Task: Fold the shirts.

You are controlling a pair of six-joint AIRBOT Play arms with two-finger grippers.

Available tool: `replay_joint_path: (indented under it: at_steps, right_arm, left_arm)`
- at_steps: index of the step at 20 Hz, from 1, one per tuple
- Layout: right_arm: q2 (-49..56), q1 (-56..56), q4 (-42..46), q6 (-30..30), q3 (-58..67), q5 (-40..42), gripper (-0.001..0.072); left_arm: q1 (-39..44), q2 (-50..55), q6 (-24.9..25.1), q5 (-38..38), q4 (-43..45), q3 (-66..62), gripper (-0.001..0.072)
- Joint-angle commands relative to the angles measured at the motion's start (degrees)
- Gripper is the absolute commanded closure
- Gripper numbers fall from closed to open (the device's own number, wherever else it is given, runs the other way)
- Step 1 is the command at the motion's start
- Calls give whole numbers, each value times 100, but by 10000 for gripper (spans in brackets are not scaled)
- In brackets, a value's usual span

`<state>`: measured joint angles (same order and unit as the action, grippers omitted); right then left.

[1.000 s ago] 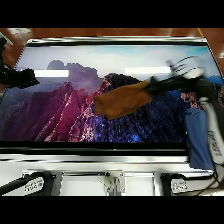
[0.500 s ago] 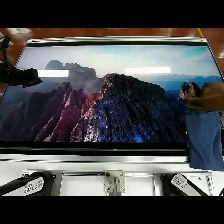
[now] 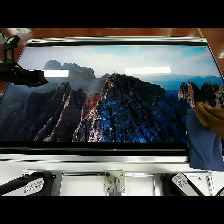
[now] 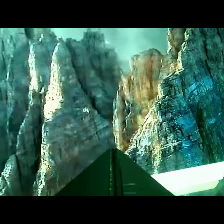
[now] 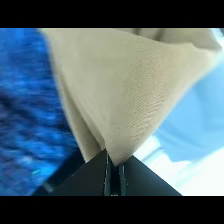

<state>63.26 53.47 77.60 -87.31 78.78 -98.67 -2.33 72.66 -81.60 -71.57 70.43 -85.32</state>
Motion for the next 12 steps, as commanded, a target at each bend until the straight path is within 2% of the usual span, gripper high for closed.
replay_joint_path:
  at_steps: [1,4,5,6,7,8,10,12]
  right_arm:
    - [-291,35,848,55,-981,-789,648]
    - [-494,35,1718,98,-2479,-459,647]
    - [-514,35,1993,42,-2800,-101,606]
    - [-516,33,2199,-11,-3005,234,391]
    - [-516,33,2253,2,-3045,452,97]
    - [-516,33,2302,83,-2968,627,28]
    - [-516,33,2284,103,-2553,990,29]
    - [-516,33,1606,96,-1779,1451,34]
  left_arm:
    - [22,94,17,0,4,2,670]
    - [22,129,15,0,4,2,670]
    - [22,129,17,0,4,2,670]
    - [22,129,22,0,4,2,669]
    - [22,129,114,0,4,0,669]
    - [24,129,291,-2,2,0,669]
    - [42,129,404,0,4,0,670]
    - [111,129,402,-4,9,0,670]
